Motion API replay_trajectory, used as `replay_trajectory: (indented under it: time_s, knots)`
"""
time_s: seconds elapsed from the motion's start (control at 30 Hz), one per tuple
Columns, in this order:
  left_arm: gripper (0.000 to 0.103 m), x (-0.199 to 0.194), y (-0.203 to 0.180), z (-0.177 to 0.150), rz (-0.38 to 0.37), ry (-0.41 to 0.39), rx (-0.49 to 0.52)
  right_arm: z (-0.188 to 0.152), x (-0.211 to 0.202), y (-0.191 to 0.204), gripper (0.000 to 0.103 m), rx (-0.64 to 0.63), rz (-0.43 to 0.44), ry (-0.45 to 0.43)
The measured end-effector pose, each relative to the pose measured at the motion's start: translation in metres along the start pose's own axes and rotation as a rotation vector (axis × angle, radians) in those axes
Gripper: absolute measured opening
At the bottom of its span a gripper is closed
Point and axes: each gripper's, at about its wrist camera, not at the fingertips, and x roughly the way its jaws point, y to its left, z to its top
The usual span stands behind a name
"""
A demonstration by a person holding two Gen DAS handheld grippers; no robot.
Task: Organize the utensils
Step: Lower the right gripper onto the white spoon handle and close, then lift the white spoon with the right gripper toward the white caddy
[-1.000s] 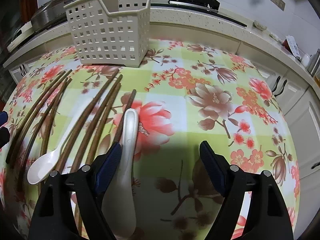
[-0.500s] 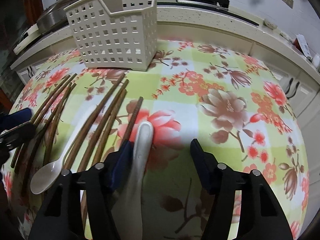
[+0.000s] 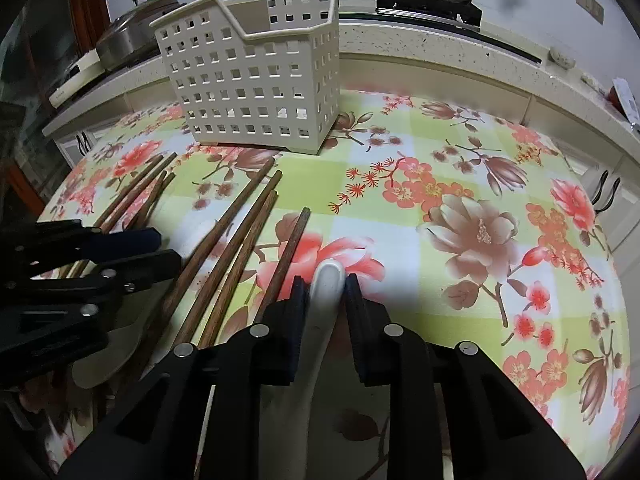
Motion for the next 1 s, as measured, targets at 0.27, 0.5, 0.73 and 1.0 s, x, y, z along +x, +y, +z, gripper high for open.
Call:
replay_trajectory:
  time_s: [0.27, 0.5, 0.73, 1.0]
  knots:
    - [0.025, 0.008, -0.007, 0.008, 0.03, 0.012, 0.026, 0.001, 0.0, -0.004, 0.021, 0.01, 0.03, -0.006]
    - [0.012, 0.011, -0.004, 0.013, 0.058, 0.011, 0.018, 0.003, 0.002, -0.004, 0.019, 0.017, 0.039, -0.008]
    - [0.012, -0.02, 0.007, 0.013, 0.034, -0.072, -0.032, 0.006, -0.007, -0.004, 0.019, 0.026, 0.041, -0.032]
    - [0.012, -0.058, 0.011, 0.013, 0.026, -0.175, -0.062, 0.012, -0.035, -0.003, 0.019, 0.025, 0.034, -0.087]
